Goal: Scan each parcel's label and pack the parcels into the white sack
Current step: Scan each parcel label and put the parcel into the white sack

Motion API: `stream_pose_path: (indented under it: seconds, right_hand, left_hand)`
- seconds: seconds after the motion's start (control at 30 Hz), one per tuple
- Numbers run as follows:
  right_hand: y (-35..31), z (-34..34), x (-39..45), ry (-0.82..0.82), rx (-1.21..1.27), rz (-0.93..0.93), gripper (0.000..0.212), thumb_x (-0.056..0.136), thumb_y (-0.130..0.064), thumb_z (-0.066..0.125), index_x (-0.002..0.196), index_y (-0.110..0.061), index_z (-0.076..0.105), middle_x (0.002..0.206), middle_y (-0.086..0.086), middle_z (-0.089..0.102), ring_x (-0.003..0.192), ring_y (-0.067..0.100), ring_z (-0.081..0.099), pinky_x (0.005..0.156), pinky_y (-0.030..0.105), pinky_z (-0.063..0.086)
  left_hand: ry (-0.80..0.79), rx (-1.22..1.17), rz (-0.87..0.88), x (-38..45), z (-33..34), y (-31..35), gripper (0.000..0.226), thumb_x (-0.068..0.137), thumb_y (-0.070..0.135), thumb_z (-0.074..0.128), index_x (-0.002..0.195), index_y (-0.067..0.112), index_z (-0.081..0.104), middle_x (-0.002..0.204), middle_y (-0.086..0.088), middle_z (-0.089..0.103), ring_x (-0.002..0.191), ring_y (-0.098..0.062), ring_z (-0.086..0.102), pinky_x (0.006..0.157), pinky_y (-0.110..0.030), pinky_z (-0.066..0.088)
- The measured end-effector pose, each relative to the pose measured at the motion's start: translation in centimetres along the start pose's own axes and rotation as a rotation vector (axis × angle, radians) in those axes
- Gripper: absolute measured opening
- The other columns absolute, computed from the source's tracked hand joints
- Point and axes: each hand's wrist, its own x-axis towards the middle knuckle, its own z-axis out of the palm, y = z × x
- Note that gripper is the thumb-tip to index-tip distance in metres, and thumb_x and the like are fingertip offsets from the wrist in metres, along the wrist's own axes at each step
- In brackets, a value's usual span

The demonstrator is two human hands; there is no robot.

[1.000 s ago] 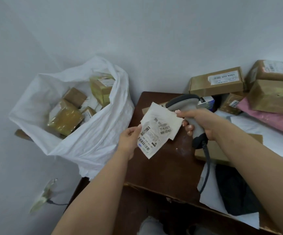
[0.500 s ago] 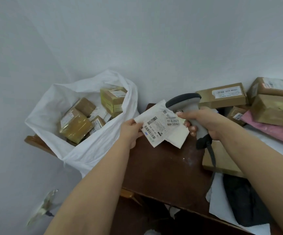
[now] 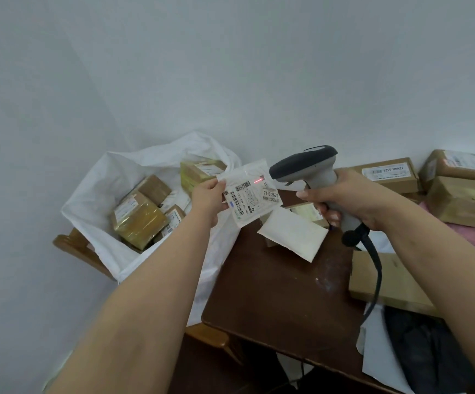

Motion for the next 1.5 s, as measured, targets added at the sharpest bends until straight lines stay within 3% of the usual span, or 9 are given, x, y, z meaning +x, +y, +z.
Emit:
stream_pose_path:
  seconds: [0.27, 0.5, 0.67, 0.77, 0.87, 0.97, 1.13, 1.33, 1.5]
  right_hand:
    - [-1.6, 0.9, -0.5, 0.016, -0.037, -0.028, 0.037, 0.088, -0.018, 0.071, 0.061, -0.005, 0.049, 0.041, 0.003, 0.046, 0.035, 0.014, 0.038, 0.048, 0.027, 0.039]
    - [-2.3, 2.2, 0.1, -0.010, -0.012, -0.055, 0.028, 0.086, -0.017, 0.073, 0.073, -0.002, 0.053, 0.053, 0.012, 0.044, 0.038, 0.015, 0.037, 0.045, 0.027, 0.038]
    - [-2.5, 3.8, 1.1, -0.007, 0.035, -0.076, 0.017, 0.090, -0.015, 0.069, 0.091, -0.003, 0.057, 0.058, 0.011, 0.049, 0.039, 0.013, 0.038, 0.041, 0.025, 0.038]
    - [-1.9, 4.1, 1.8, 0.021, 0.071, -0.058, 0.019, 0.090, -0.017, 0.069, 0.093, -0.003, 0.058, 0.059, 0.010, 0.050, 0.041, 0.014, 0.038, 0.041, 0.025, 0.039]
    - [-0.6, 3.7, 2.2, 0.090, 0.137, -0.011, 0.019, 0.090, -0.019, 0.070, 0.088, -0.004, 0.057, 0.059, 0.008, 0.051, 0.041, 0.013, 0.039, 0.043, 0.026, 0.039]
    - [1.6, 2.8, 2.7, 0.149, 0.184, 0.041, 0.020, 0.090, -0.019, 0.070, 0.089, -0.005, 0.056, 0.058, 0.007, 0.050, 0.040, 0.013, 0.039, 0.043, 0.026, 0.038]
    - [5.6, 1.0, 3.0, 0.250, 0.252, 0.152, 0.020, 0.090, -0.018, 0.070, 0.093, -0.003, 0.056, 0.056, 0.006, 0.050, 0.039, 0.013, 0.039, 0.042, 0.026, 0.038]
    - [10.4, -1.8, 2.7, 0.298, 0.320, 0.234, 0.020, 0.092, -0.016, 0.068, 0.099, -0.001, 0.057, 0.052, 0.004, 0.050, 0.037, 0.013, 0.037, 0.039, 0.024, 0.036]
    - [13.8, -3.7, 2.7, 0.310, 0.352, 0.310, 0.019, 0.090, -0.017, 0.070, 0.095, -0.004, 0.057, 0.053, 0.004, 0.049, 0.039, 0.013, 0.037, 0.038, 0.023, 0.036]
  left_hand:
    - [0.008, 0.012, 0.023, 0.1, -1.5, 1.0, 0.022, 0.101, 0.013, 0.049, 0.115, 0.003, 0.062, 0.093, -0.012, 0.069, 0.081, -0.024, 0.068, 0.078, -0.040, 0.059]
    - [0.015, -0.032, 0.044, -0.3, -3.0, 1.6, 0.015, 0.101, 0.012, 0.049, 0.101, 0.006, 0.062, 0.087, -0.010, 0.069, 0.077, -0.022, 0.068, 0.071, -0.037, 0.060]
    - [0.321, -0.090, 0.060, 1.7, -7.3, 1.7, 0.016, 0.098, 0.021, 0.050, 0.093, 0.008, 0.058, 0.095, -0.010, 0.071, 0.088, -0.031, 0.071, 0.080, -0.046, 0.059]
    - [0.553, -0.009, 0.100, 3.9, -10.2, 1.4, 0.042, 0.089, 0.037, 0.049, 0.118, 0.009, 0.057, 0.121, -0.012, 0.064, 0.109, -0.035, 0.063, 0.093, -0.050, 0.053]
    - [0.538, 0.328, -0.010, 4.9, -10.7, 0.8, 0.070, 0.096, 0.032, 0.056, 0.148, -0.003, 0.024, 0.151, -0.022, 0.033, 0.139, -0.038, 0.034, 0.114, -0.046, 0.031]
    - [0.406, 0.717, 0.145, 2.3, -7.3, 0.4, 0.081, 0.096, 0.025, 0.056, 0.152, -0.004, 0.005, 0.160, -0.023, 0.001, 0.148, -0.037, -0.002, 0.121, -0.041, 0.008]
    - [-0.072, 0.925, 0.565, 0.4, 1.1, -4.5, 0.070, 0.089, 0.017, 0.062, 0.148, 0.005, 0.027, 0.156, -0.018, 0.020, 0.148, -0.034, 0.007, 0.119, -0.047, 0.019]
    - [-0.321, 1.540, 0.677, 0.4, 8.1, -11.9, 0.071, 0.093, 0.038, 0.056, 0.152, 0.020, 0.022, 0.161, -0.007, 0.015, 0.150, -0.031, -0.003, 0.117, -0.056, -0.004]
    - [-0.472, 1.665, 0.558, 2.1, 10.6, -16.6, 0.081, 0.090, 0.042, 0.062, 0.153, 0.029, 0.012, 0.163, -0.009, 0.007, 0.150, -0.035, -0.005, 0.116, -0.059, -0.004]
